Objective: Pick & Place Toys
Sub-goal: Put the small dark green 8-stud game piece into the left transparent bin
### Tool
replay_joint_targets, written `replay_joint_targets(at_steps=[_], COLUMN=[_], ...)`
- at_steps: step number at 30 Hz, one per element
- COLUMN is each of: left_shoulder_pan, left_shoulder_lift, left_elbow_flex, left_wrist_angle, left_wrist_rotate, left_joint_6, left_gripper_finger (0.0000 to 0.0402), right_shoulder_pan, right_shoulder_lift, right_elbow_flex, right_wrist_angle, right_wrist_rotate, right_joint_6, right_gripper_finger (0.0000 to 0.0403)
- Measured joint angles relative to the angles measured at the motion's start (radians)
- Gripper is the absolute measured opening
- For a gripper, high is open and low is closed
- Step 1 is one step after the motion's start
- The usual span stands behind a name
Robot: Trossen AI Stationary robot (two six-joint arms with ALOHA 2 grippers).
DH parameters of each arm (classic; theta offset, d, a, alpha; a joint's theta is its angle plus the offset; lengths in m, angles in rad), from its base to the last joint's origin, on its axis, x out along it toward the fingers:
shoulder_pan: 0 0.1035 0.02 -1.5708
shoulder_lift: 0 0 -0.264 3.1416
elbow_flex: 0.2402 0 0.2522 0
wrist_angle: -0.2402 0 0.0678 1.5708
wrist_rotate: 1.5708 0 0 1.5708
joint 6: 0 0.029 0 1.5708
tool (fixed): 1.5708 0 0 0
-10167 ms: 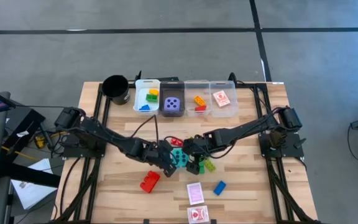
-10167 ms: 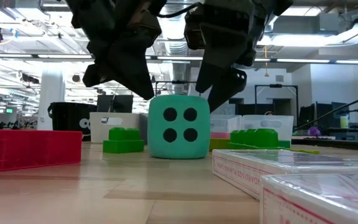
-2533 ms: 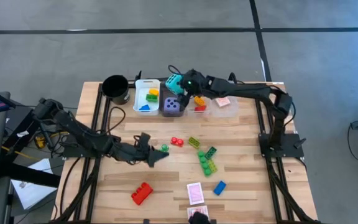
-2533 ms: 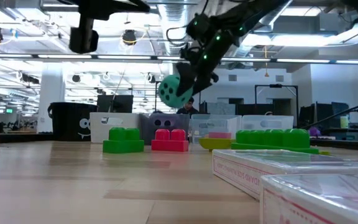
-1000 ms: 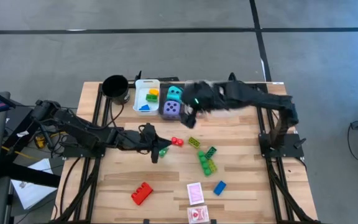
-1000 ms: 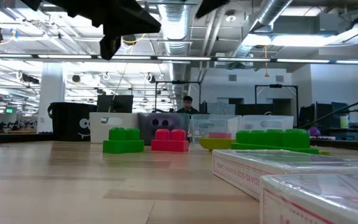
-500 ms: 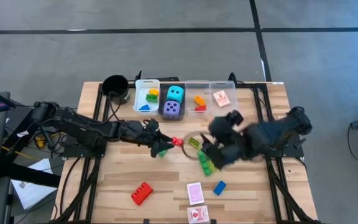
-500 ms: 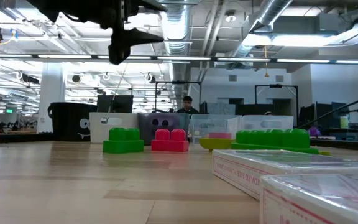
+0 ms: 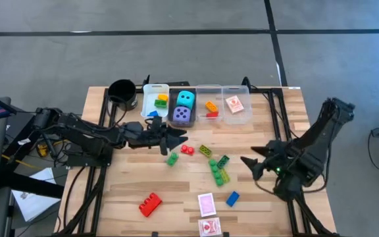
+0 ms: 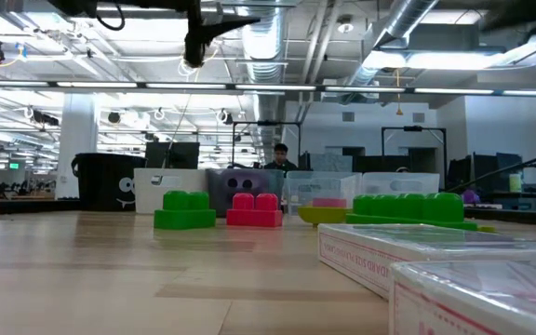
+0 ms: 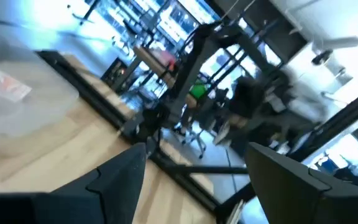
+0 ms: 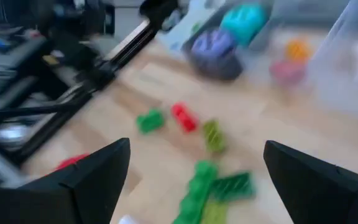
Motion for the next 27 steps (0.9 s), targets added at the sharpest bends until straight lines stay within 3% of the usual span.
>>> replay_joint_targets(at_steps=[4, 8, 12, 21, 27], left_shoulder_pan=[-0.001, -0.024, -0.071, -0.106, -0.097], left_shoulder_lift=[0.0, 0.0, 0.0, 0.0, 0.0], left_elbow_flex=[0.022, 0.037, 0.042, 0.042, 0.042], left_wrist_angle=[0.001, 0.031, 0.041, -0.001, -0.092], left_wrist_rotate=[-0.002, 0.04, 0.052, 0.05, 0.049], left_joint_6=[-0.029, -0.052, -0.051, -0.05, -0.05], left_gripper_finger=[0.0269, 0.0269, 0.0269, 0.0269, 0.0269], right_shoulder_pan=[0.011, -0.044, -0.1, -0.254, -0.353], right_shoulder_lift=[-0.108, -0.132, -0.131, -0.131, -0.124], right_elbow_flex=[-0.235, -0.347, -0.365, -0.365, -0.345], right_wrist_angle=[0.305, 0.412, 0.398, 0.406, 0.406], right_wrist_rotate=[-0.147, -0.35, -0.462, -0.524, -0.641], right_joint_6=[-0.074, -0.187, -0.407, -1.135, -1.414], right_gripper_finger=[0.0361, 0.0361, 0.0361, 0.0361, 0.0361])
